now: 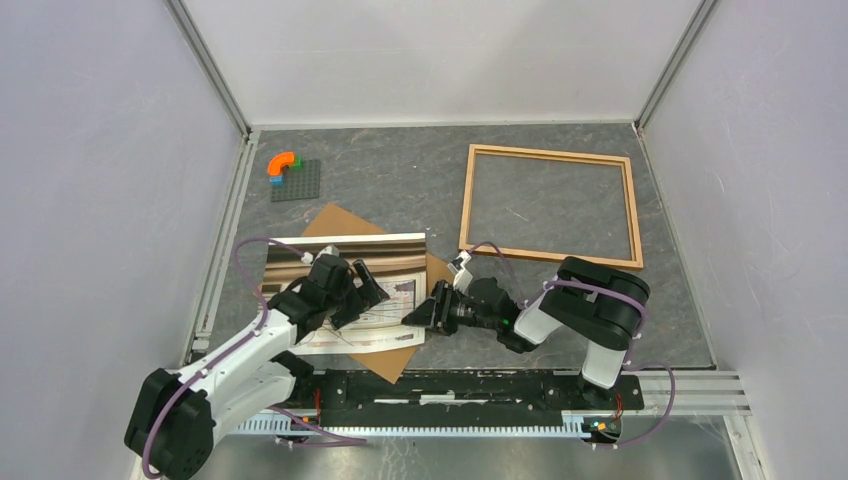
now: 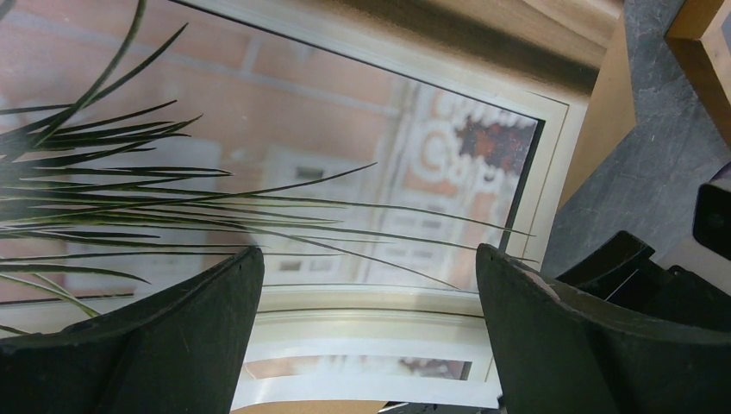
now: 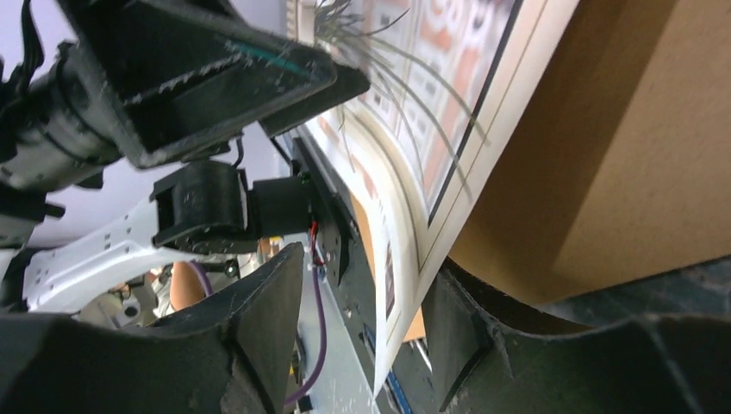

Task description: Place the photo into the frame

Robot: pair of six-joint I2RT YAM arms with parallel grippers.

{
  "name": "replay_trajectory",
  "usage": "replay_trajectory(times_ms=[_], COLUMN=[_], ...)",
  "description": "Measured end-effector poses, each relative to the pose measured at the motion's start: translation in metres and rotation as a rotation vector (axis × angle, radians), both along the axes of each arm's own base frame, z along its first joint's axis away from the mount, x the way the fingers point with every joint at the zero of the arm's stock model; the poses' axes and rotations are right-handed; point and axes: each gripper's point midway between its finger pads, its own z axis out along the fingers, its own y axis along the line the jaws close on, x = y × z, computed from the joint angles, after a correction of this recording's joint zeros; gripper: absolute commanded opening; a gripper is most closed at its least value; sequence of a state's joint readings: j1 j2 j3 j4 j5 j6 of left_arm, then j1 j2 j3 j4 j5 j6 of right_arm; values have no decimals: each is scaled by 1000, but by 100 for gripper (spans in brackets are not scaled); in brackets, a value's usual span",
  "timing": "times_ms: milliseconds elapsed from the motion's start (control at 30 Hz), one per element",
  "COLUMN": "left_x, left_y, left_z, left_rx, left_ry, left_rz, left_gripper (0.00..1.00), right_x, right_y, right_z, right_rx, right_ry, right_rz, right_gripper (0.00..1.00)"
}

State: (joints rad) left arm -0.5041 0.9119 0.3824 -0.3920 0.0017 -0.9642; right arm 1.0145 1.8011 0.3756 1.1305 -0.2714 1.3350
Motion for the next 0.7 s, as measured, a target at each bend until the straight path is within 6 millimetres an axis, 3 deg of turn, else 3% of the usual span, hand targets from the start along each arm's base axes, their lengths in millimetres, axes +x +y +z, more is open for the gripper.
replay_trajectory(times_ms=[400,700], left_x=[-4,-6], left_y=[2,-5], left_z=[8,40], left_rx=[-17,-77], left_ry=[-32,-106], left_rz=[-2,-52], left_gripper=[100,100], right_x=[27,35], right_y=[3,10], right_z=[-29,-30], right_rx=[-168,-208], right_ry=[2,-31], right_rz=[-105,-105], right_gripper=[28,5])
